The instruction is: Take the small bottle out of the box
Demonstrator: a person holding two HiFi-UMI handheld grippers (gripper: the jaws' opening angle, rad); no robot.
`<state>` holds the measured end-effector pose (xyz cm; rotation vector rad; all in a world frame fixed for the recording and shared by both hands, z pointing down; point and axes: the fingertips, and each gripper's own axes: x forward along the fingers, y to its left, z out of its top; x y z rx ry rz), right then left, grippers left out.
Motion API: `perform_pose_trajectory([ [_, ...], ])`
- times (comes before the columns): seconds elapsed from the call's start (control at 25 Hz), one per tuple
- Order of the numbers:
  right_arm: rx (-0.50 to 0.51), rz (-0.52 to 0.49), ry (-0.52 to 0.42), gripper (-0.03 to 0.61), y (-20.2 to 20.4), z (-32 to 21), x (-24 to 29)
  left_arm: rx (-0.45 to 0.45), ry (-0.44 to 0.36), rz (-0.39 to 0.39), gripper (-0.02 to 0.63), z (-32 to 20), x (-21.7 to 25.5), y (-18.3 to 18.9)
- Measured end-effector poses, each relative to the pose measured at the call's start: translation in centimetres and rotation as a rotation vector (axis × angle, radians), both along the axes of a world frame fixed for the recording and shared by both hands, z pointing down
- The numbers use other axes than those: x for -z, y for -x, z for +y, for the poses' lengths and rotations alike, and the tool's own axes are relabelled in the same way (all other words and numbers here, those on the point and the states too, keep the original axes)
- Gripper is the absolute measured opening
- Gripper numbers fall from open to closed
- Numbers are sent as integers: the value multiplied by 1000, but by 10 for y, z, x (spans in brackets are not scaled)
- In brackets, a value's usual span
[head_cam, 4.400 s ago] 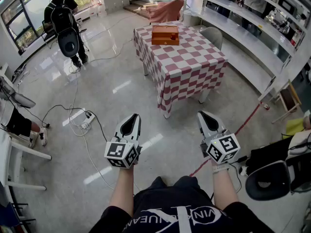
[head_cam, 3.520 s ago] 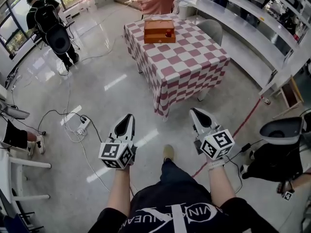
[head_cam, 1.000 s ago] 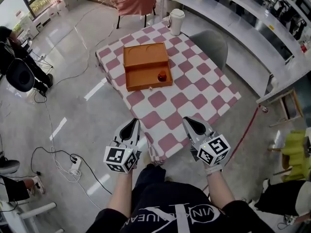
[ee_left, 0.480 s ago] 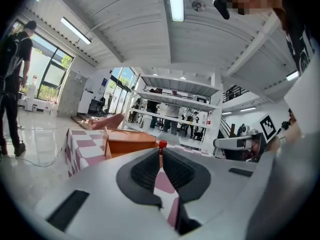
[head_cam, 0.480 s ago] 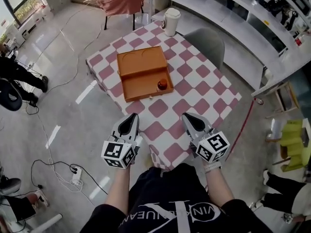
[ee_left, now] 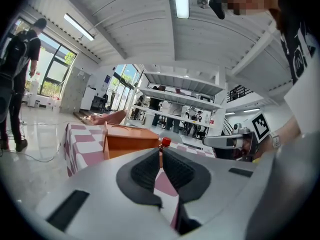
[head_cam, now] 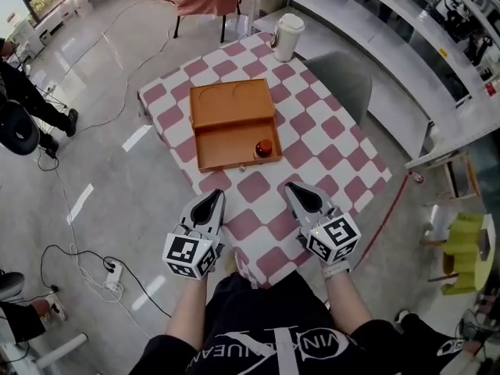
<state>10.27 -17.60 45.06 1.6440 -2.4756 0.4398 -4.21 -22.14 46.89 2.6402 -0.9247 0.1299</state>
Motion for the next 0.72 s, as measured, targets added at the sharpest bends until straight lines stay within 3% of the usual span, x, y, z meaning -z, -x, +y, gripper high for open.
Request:
perform_pose_trajectory([
  [0.32,95,33,11,17,-6,-42,-8,79,18,-14,25,-15,-7,-6],
  [0.72,144,114,3,37,-6,-68,-22,88,45,-34,25,-23,-21,-21],
])
